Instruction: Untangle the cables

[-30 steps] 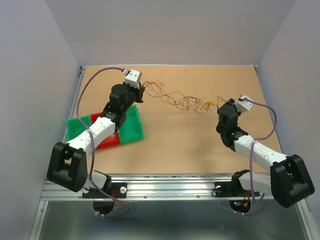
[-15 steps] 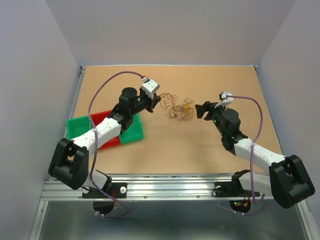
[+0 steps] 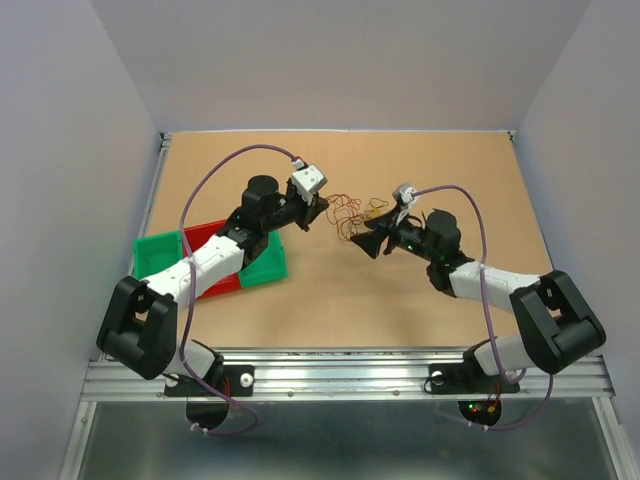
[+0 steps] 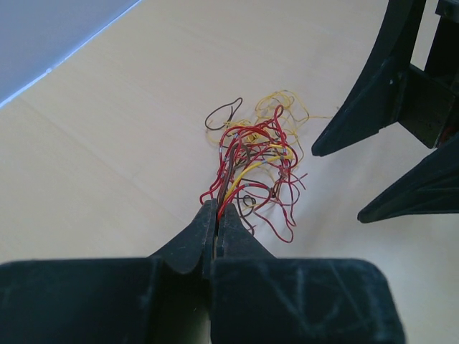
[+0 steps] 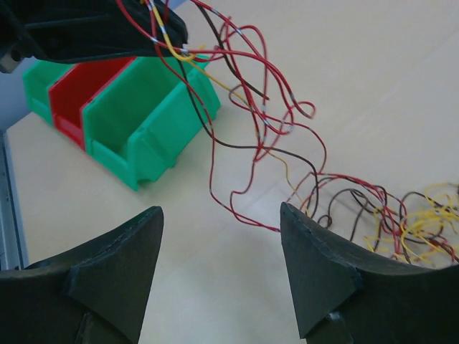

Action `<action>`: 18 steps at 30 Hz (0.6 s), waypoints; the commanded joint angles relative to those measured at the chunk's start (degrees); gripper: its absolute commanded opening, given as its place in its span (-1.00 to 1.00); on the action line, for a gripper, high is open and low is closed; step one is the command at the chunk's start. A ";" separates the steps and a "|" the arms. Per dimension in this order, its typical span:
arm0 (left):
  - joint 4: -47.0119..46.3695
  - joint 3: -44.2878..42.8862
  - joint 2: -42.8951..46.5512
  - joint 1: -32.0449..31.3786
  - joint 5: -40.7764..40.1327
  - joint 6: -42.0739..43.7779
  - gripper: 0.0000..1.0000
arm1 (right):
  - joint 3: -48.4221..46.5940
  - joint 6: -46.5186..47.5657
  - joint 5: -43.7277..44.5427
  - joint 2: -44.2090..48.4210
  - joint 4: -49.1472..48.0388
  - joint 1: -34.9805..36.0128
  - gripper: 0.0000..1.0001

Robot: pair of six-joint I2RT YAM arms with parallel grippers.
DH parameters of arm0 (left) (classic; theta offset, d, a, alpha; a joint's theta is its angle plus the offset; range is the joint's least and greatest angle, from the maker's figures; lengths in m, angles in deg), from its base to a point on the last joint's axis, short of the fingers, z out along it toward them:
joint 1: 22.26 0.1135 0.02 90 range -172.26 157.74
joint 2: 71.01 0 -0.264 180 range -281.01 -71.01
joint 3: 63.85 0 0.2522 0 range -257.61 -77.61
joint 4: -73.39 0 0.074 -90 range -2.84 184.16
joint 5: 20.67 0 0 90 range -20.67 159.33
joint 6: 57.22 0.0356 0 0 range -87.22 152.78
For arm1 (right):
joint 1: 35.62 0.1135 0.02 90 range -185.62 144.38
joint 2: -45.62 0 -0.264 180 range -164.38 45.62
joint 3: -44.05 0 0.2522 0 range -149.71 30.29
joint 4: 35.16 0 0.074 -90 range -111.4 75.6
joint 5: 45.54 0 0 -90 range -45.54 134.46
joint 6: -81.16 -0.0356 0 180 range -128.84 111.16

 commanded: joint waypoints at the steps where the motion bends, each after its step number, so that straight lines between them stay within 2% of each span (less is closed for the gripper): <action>1: -1.49 -2.52 1.45 -0.46 1.90 0.88 -1.00 | -5.21 1.20 -2.67 -3.01 -4.97 1.33 0.40; 6: -1.49 -2.17 2.33 -0.63 2.69 0.79 -1.00 | -8.12 -0.82 -0.20 -8.38 -7.43 1.86 0.23; 9: -1.58 -1.91 2.77 -0.81 3.75 1.14 -1.00 | -9.70 -2.49 1.12 -11.19 -8.57 2.21 -0.01; 10: -1.58 -1.73 2.86 -0.72 3.84 1.23 -1.00 | -9.97 -2.84 1.99 -11.46 -9.36 2.30 -0.10; 14: -2.19 -0.94 3.74 -0.90 3.32 2.02 -1.00 | -9.44 -3.55 2.88 -10.50 -10.33 2.56 -0.78; 16: -3.86 0.02 4.35 -0.90 -0.70 1.67 -1.00 | -7.60 -3.38 5.86 -7.78 -10.25 2.56 -0.99; 18: -5.00 0.46 4.62 -0.81 -3.79 1.24 -1.00 | -4.80 -2.76 10.32 -3.84 -9.81 2.56 -0.99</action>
